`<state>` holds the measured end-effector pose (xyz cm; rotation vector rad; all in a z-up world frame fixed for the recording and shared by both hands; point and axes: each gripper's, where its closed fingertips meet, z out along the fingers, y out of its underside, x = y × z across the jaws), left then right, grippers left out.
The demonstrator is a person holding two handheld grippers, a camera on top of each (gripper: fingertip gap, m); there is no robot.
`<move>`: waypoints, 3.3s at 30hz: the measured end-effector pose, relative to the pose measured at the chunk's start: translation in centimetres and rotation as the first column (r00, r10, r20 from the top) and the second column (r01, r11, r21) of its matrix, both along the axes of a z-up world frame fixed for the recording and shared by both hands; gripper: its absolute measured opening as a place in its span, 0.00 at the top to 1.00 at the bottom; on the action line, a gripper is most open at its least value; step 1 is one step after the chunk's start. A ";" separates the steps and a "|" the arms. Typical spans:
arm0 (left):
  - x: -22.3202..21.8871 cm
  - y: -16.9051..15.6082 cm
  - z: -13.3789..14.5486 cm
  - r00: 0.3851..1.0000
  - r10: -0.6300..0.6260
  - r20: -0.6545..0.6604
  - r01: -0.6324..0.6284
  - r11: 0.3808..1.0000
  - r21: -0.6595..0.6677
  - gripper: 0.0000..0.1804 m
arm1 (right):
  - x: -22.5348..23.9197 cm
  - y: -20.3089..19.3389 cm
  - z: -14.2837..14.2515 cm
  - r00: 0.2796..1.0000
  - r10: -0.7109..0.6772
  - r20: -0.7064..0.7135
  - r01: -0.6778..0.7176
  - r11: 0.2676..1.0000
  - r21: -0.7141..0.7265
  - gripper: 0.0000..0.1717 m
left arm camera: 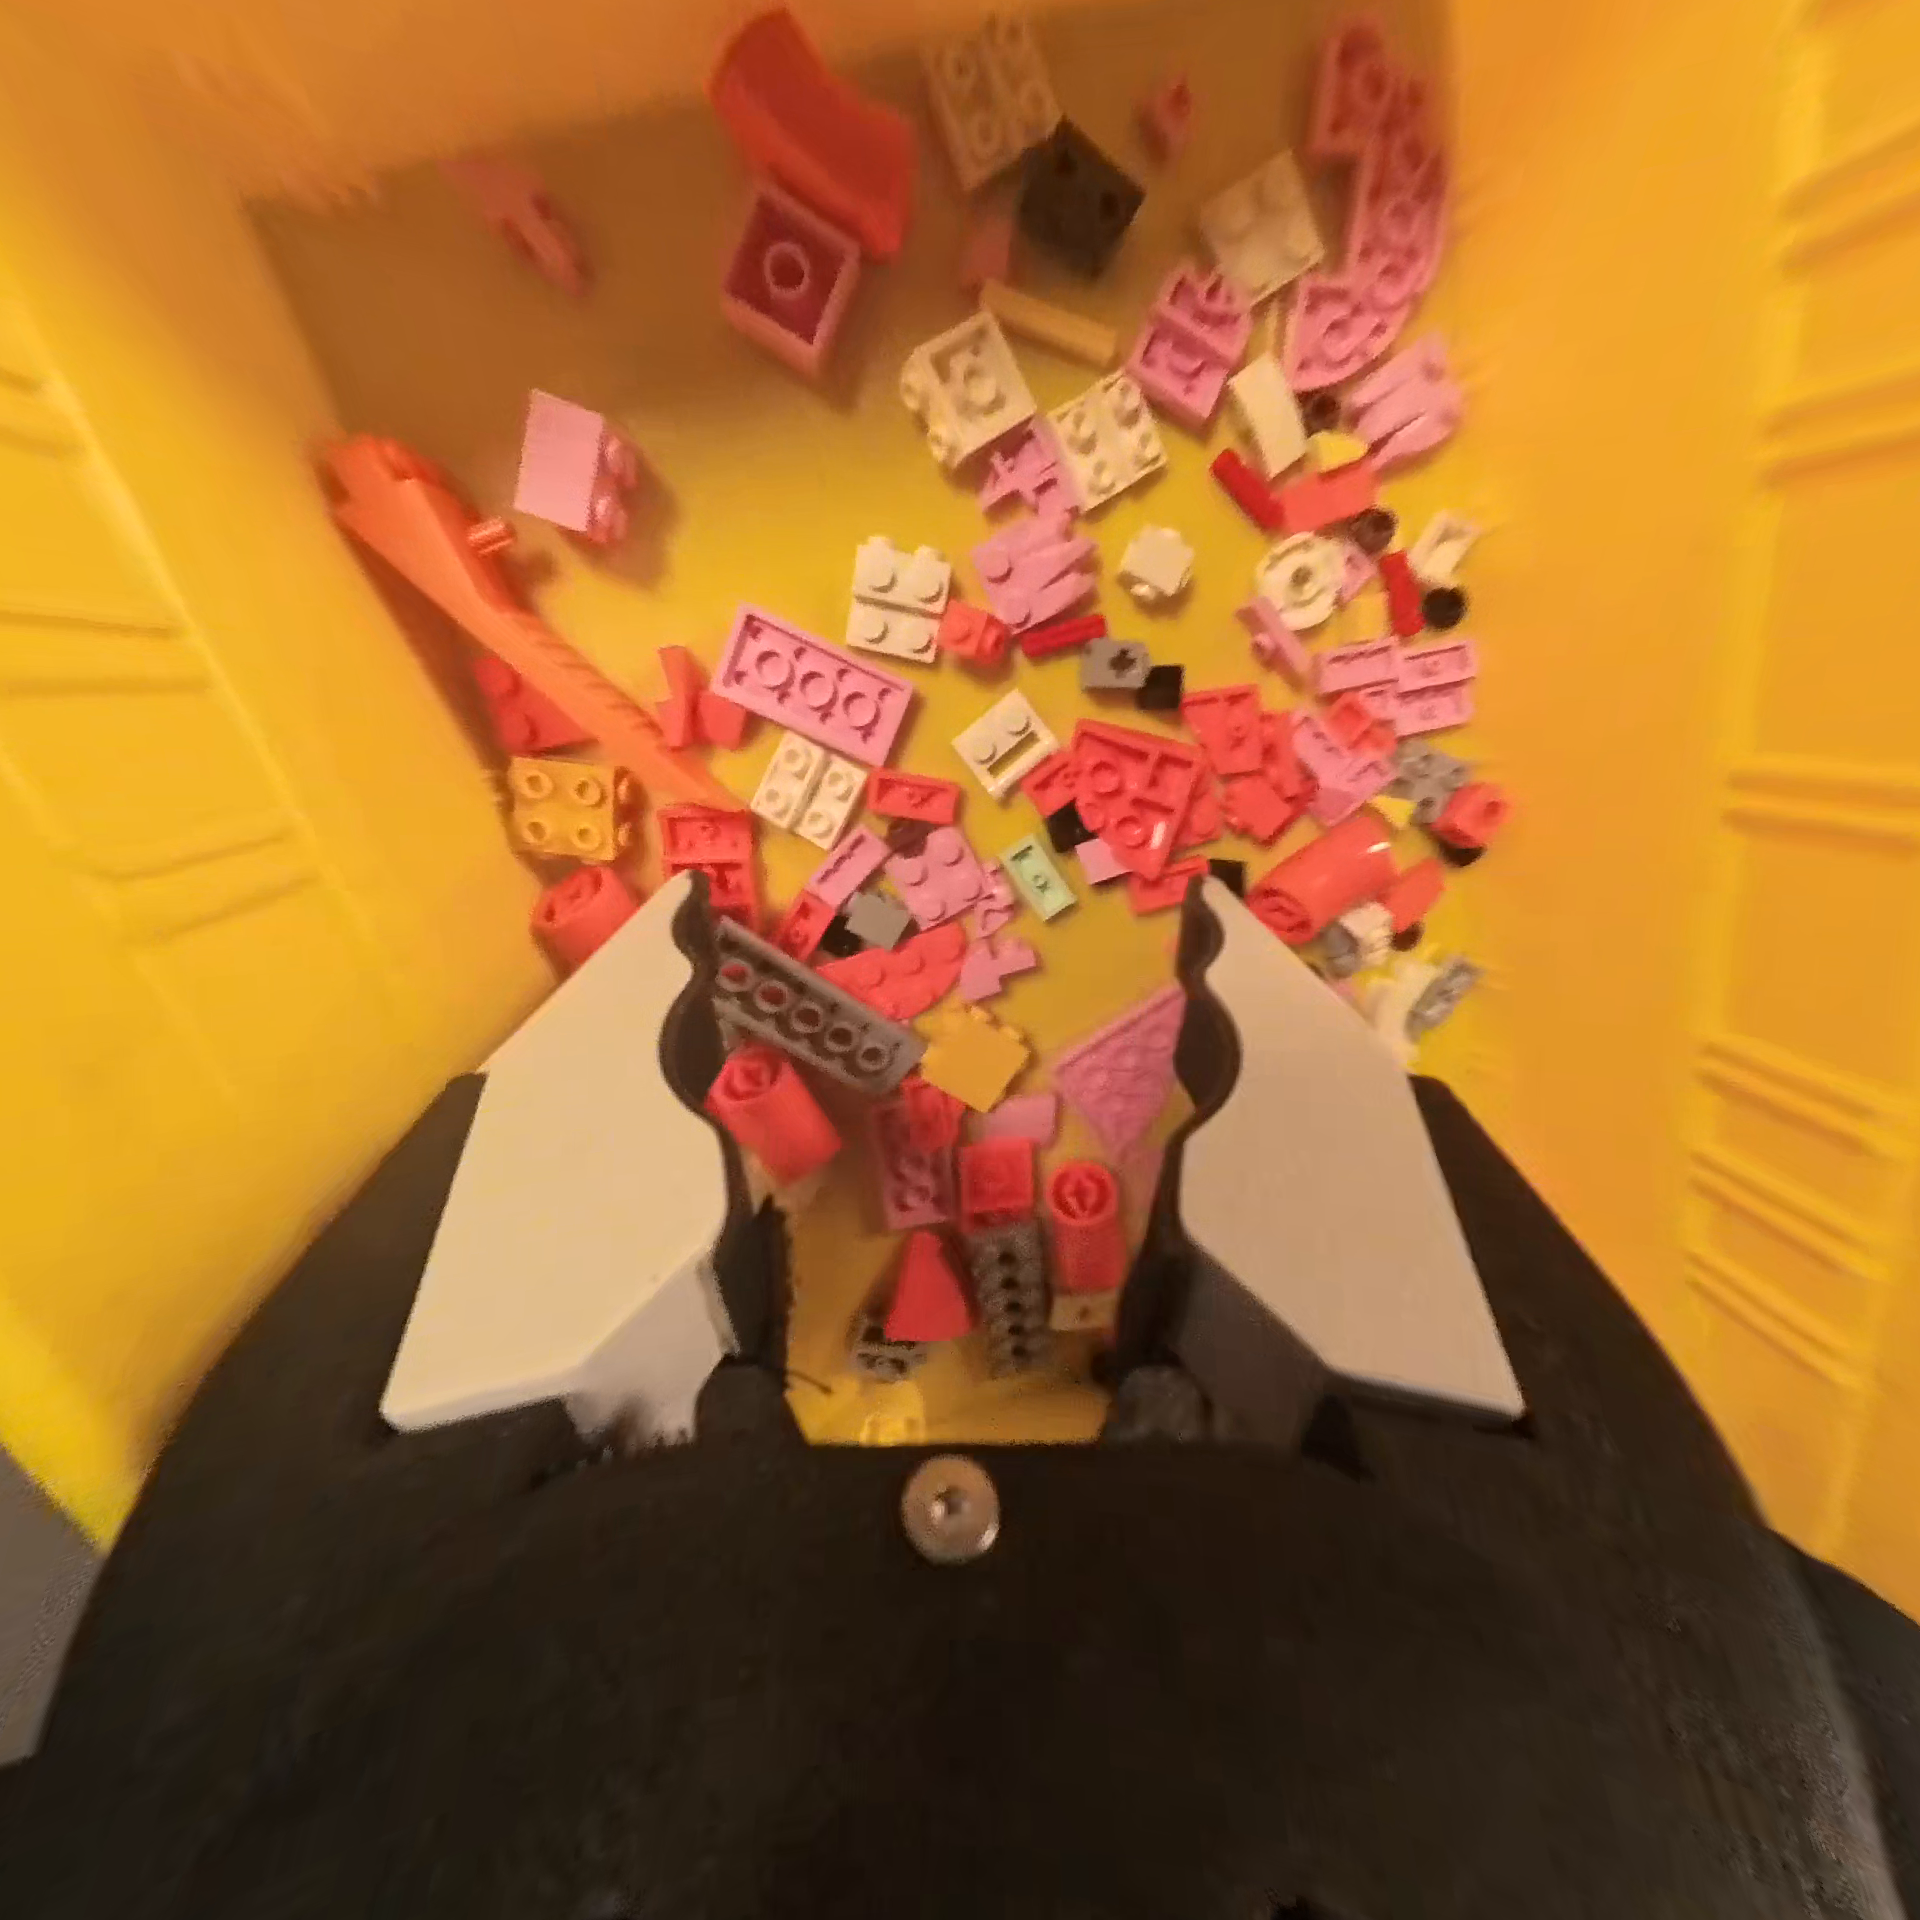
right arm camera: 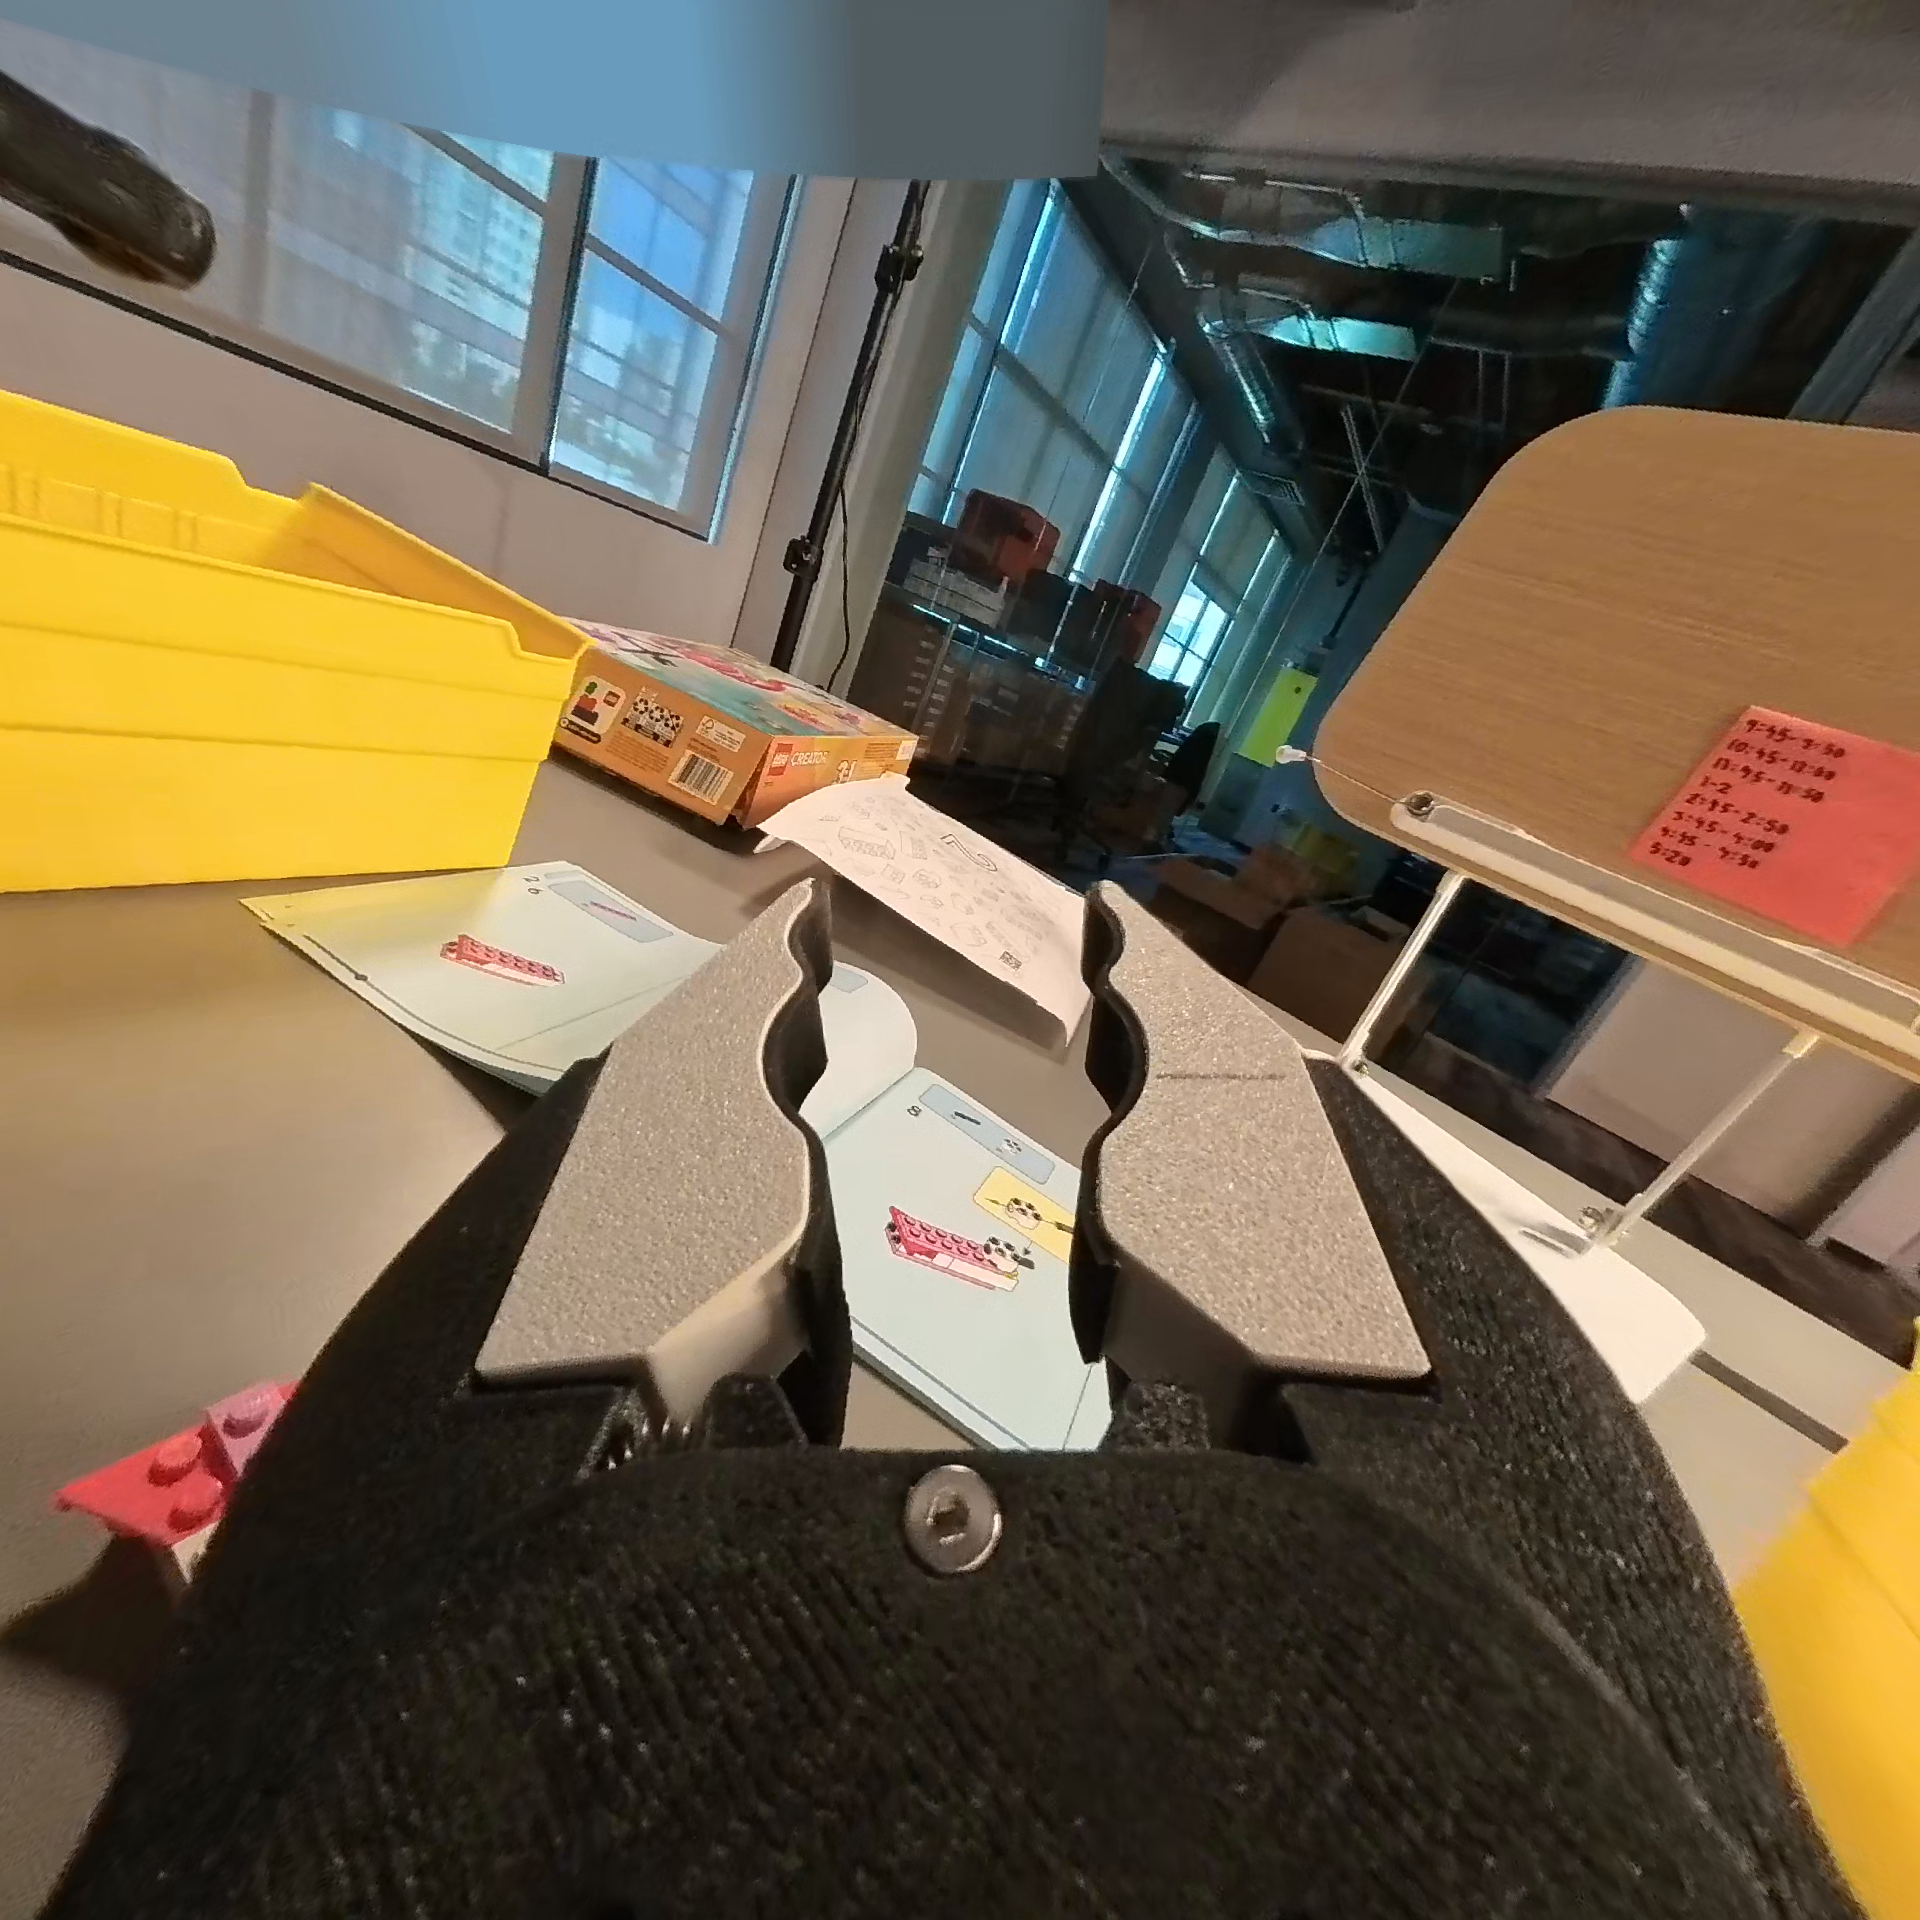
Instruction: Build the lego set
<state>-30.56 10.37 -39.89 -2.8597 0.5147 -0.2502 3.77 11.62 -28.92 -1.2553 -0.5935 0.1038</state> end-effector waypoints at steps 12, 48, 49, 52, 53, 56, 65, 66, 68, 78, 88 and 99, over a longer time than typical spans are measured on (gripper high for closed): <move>-0.2 -0.9 4.3 0.989 -0.039 0.139 0.040 0.999 -0.004 0.78 | 0.1 0.0 0.3 0.999 0.011 -0.052 -0.012 1.000 -0.015 0.73; 2.9 -9.7 0.3 0.528 -0.843 -0.104 0.841 0.536 -0.075 0.48 | 0.3 -0.3 0.4 0.997 0.007 -0.080 -0.010 1.000 -0.026 0.73; 2.3 -9.6 0.0 0.516 -0.847 -0.127 0.843 0.529 -0.103 0.47 | 0.2 -0.3 0.4 0.997 0.009 -0.081 -0.012 1.000 -0.026 0.73; 1.2 -8.6 -0.8 0.469 -0.857 -0.214 0.848 0.505 -0.163 0.39 | 0.3 -0.3 0.4 0.997 0.009 -0.082 -0.012 1.000 -0.027 0.73; 0.8 -8.1 -1.0 0.453 -0.854 -0.255 0.847 0.502 -0.176 0.34 | 0.3 -0.3 0.4 0.997 0.008 -0.083 -0.011 1.000 -0.027 0.73; 0.1 -6.5 -1.3 0.443 -0.829 -0.341 0.832 0.522 -0.186 0.21 | 0.3 -0.2 0.4 0.997 0.006 -0.083 -0.008 1.000 -0.027 0.73; -2.0 1.6 2.8 0.805 -0.422 -0.417 0.540 0.813 0.219 0.41 | 0.4 -0.2 0.4 0.996 0.009 -0.086 -0.011 1.000 -0.029 0.73; -1.8 2.0 3.6 0.847 -0.382 -0.370 0.490 0.830 0.265 0.44 | 0.4 -0.2 0.4 0.996 0.009 -0.086 -0.012 0.999 -0.030 0.73; -1.6 2.5 5.0 0.906 -0.325 -0.272 0.403 0.860 0.312 0.46 | 0.4 -0.1 0.4 0.996 0.009 -0.087 -0.012 0.999 -0.030 0.73; -3.7 3.0 7.0 0.953 -0.214 -0.216 0.265 0.933 0.243 0.57 | 0.4 0.0 0.3 0.996 0.013 -0.093 -0.016 0.999 -0.035 0.73; -3.1 2.9 4.9 0.926 -0.295 -0.234 0.329 0.937 0.119 0.83 | 0.3 0.2 0.3 0.996 0.016 -0.091 -0.020 0.999 -0.040 0.73; -4.5 3.3 1.4 0.804 -0.447 -0.391 0.391 0.894 -0.217 1.00 | 0.3 0.4 0.2 0.996 0.014 -0.093 -0.018 0.999 -0.041 0.73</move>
